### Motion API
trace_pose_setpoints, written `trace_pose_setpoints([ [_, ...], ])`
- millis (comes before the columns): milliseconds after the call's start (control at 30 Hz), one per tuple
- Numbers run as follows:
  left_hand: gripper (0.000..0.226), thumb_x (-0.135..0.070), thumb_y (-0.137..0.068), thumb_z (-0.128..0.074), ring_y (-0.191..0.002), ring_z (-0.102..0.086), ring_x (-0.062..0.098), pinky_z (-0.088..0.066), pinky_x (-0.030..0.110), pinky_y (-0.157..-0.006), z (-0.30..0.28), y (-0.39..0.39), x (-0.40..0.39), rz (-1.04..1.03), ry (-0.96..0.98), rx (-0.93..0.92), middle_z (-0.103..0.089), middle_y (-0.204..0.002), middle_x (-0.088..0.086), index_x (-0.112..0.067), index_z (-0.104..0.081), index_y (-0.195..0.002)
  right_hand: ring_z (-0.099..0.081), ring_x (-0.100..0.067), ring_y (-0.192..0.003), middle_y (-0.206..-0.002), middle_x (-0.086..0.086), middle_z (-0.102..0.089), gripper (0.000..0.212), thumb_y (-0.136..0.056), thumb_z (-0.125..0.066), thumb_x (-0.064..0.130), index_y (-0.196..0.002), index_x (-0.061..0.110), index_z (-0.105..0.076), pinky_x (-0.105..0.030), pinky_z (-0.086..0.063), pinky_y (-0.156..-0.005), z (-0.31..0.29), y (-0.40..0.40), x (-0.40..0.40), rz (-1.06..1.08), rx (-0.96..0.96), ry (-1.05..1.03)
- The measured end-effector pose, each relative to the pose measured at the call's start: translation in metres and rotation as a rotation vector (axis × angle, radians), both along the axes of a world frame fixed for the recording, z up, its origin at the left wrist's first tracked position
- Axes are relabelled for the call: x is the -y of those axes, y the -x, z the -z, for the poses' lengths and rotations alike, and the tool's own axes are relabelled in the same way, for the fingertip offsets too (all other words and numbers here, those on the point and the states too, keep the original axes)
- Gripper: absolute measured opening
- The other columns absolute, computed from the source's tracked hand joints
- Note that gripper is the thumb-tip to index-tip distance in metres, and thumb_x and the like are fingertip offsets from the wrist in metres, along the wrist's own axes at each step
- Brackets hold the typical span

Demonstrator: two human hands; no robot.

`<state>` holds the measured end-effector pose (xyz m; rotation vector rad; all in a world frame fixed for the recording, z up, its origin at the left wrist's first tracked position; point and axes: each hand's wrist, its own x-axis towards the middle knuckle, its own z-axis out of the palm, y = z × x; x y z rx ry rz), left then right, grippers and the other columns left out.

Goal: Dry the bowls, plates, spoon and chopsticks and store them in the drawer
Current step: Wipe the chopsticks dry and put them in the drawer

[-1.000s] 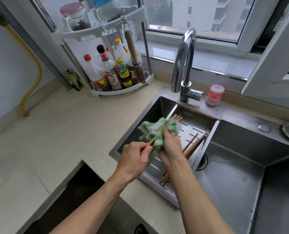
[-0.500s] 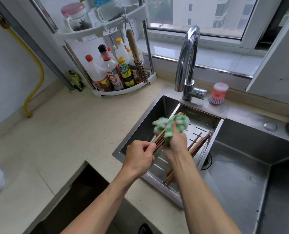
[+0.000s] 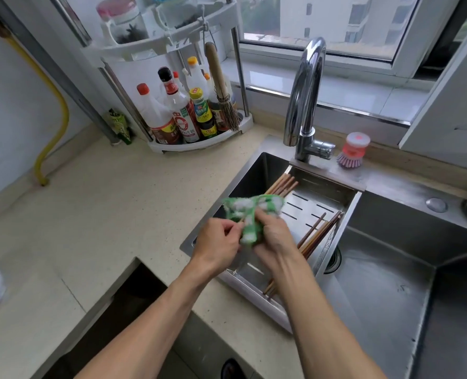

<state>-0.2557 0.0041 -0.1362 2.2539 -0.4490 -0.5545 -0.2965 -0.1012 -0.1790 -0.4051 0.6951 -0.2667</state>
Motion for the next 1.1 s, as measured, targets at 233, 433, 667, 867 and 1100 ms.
trace_pose_setpoints([
  [233,0.046,-0.023,-0.1,-0.054,-0.039,-0.046,0.001,-0.04,0.023,-0.055,0.0,0.006,-0.003,0.031,-0.058,0.012,-0.057,-0.046,-0.005,-0.008,-0.06,-0.057,-0.074,-0.027,-0.084,-0.102,-0.016,-0.075,0.038,-0.101,-0.053,0.042,-0.109,0.007,-0.065,-0.041,-0.058,-0.077,0.007,-0.005,-0.002,-0.006,-0.151,0.088],
  [433,0.045,-0.031,-0.101,-0.054,-0.043,-0.048,0.003,-0.041,0.023,-0.055,0.004,0.01,-0.021,0.104,-0.069,-0.054,-0.06,-0.05,-0.005,-0.006,-0.069,-0.067,-0.073,-0.027,-0.09,-0.115,-0.018,-0.071,0.04,-0.1,-0.055,0.035,-0.122,0.003,-0.063,-0.041,-0.06,-0.073,0.01,0.001,0.029,0.112,-0.013,-0.059],
  [667,0.051,-0.036,-0.102,-0.049,-0.052,-0.055,0.017,-0.045,0.032,-0.056,0.003,0.01,-0.007,0.258,-0.303,-0.042,-0.059,-0.056,0.003,-0.011,-0.055,-0.058,-0.074,-0.028,-0.088,-0.108,-0.021,-0.072,0.038,-0.102,-0.052,0.018,-0.126,-0.011,-0.055,-0.037,-0.06,-0.066,0.012,0.017,0.008,-0.223,0.014,0.08],
  [867,0.032,-0.039,-0.104,-0.039,-0.089,-0.058,0.022,-0.042,0.032,-0.069,-0.026,-0.019,-0.004,0.259,-0.371,0.718,-0.06,-0.09,0.001,-0.019,-0.06,-0.092,-0.07,-0.028,-0.089,-0.102,-0.018,-0.072,0.02,-0.099,-0.054,0.014,-0.108,-0.003,-0.063,-0.046,-0.055,-0.089,0.008,0.04,0.05,-0.892,-0.062,0.448],
  [1100,0.073,-0.064,-0.1,-0.025,-0.061,-0.061,0.019,-0.056,0.039,-0.076,-0.029,-0.044,0.015,0.766,-0.649,0.132,-0.066,-0.07,0.006,-0.009,-0.067,-0.078,-0.068,-0.012,-0.071,-0.08,0.002,-0.073,0.011,-0.099,-0.057,0.016,-0.093,0.009,-0.062,-0.025,-0.056,-0.066,-0.017,0.042,0.07,-1.449,0.019,0.702],
])
